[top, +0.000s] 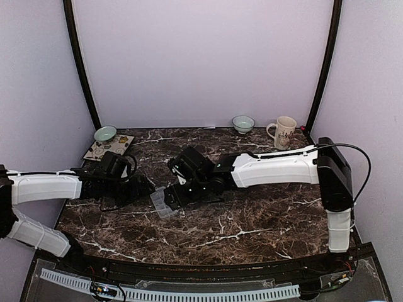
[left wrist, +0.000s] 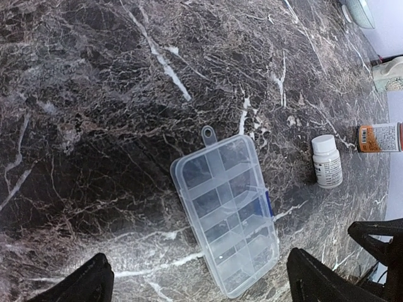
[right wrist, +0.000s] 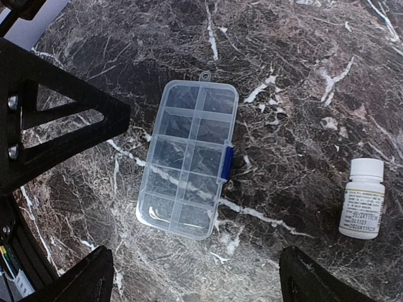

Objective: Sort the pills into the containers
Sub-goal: Pick up the pill container from the center of the board.

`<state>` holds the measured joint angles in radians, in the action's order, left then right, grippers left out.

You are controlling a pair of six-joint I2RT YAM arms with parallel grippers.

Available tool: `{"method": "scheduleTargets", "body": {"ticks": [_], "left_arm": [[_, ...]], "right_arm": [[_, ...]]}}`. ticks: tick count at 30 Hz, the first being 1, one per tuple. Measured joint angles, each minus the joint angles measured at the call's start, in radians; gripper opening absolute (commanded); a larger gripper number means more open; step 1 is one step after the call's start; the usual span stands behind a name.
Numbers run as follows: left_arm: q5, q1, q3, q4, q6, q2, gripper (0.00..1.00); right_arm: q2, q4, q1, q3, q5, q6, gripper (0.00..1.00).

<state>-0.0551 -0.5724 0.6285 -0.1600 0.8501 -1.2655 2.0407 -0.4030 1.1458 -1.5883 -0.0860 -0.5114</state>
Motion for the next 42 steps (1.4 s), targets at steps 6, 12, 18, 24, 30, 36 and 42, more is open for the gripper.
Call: {"method": "scheduleTargets", "body": {"ticks": [6, 12, 18, 24, 30, 36, 42], "left_arm": [[-0.011, 0.000, -0.040, 0.041, 0.049, 0.000, 0.96], [-0.035, 0.000, -0.056, 0.087, 0.074, -0.014, 0.89], [-0.066, 0.000, -0.066, 0.117, 0.083, -0.056, 0.80], [-0.096, 0.000, -0.066, 0.130, 0.096, -0.102, 0.70], [-0.116, 0.000, -0.065, 0.174, 0.122, -0.150, 0.59], [-0.137, 0.000, -0.027, 0.207, 0.123, -0.216, 0.53], [-0.147, 0.000, -0.021, 0.226, 0.126, -0.232, 0.53]], "right_arm": [[0.037, -0.010, 0.000, -0.021, 0.039, 0.001, 0.92], [0.086, 0.006, -0.010, -0.061, 0.078, -0.001, 0.87], [0.089, 0.084, -0.076, -0.026, 0.189, -0.038, 0.84], [0.100, 0.120, -0.126, -0.023, 0.260, -0.048, 0.84], [0.160, 0.119, -0.108, -0.025, 0.307, -0.048, 0.85], [0.175, 0.119, -0.106, -0.026, 0.330, -0.048, 0.84], [0.206, 0.089, -0.095, -0.079, 0.307, -0.027, 0.86]]}}
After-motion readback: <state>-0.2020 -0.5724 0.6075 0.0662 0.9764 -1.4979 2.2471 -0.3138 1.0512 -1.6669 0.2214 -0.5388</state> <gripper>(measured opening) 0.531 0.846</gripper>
